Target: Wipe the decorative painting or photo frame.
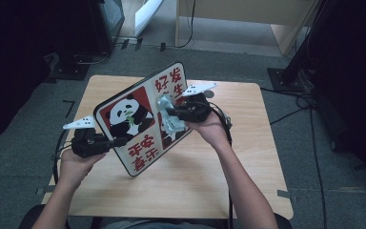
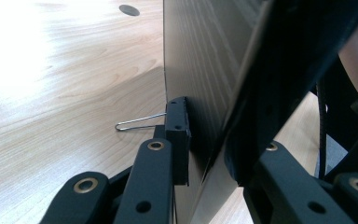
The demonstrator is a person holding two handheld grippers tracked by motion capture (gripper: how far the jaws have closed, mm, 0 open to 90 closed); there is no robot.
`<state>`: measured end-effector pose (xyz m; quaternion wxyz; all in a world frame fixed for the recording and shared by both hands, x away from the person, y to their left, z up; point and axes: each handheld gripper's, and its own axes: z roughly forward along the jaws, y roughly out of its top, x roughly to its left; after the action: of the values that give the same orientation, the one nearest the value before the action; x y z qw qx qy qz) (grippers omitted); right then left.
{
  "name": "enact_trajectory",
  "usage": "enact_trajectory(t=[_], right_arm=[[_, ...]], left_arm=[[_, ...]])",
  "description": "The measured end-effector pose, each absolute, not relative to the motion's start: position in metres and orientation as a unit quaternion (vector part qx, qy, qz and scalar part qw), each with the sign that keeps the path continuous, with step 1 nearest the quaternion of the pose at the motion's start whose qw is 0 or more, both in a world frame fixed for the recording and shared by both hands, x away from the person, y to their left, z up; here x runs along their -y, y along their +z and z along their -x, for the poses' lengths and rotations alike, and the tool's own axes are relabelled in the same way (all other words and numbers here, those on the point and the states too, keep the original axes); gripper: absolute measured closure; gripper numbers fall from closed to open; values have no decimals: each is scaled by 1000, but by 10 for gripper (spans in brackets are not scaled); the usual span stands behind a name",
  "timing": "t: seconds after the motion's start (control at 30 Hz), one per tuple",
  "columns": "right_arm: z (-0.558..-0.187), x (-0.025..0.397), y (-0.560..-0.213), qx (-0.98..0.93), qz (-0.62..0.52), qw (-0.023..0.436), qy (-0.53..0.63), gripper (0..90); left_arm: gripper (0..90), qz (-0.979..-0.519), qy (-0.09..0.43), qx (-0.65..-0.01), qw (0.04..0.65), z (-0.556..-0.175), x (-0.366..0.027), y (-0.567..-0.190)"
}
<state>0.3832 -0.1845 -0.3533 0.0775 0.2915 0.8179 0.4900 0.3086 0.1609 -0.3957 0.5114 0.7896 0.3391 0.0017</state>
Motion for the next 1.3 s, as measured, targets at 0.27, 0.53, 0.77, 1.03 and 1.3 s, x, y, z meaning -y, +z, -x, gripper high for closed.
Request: enact_trajectory(t=[0.27, 0.53, 0.77, 1.03, 1.3], right_arm=[[-386, 177, -335, -811, -278, 86, 508, 812], [-395, 178, -316, -792, -274, 96, 537, 811], [-402, 171, -310, -792, -268, 95, 540, 812], [-406, 163, -312, -795, -264, 95, 538, 812], [-402, 156, -315, -802, -257, 97, 530, 812]], left_arm=[[780, -791, 9, -340, 508, -306, -159, -395], [781, -786, 7, -346, 513, -305, -159, -396], [784, -787, 12, -345, 512, -304, -159, -396], [782, -789, 14, -345, 509, -303, -159, -396], [777, -789, 10, -344, 509, -305, -158, -396]])
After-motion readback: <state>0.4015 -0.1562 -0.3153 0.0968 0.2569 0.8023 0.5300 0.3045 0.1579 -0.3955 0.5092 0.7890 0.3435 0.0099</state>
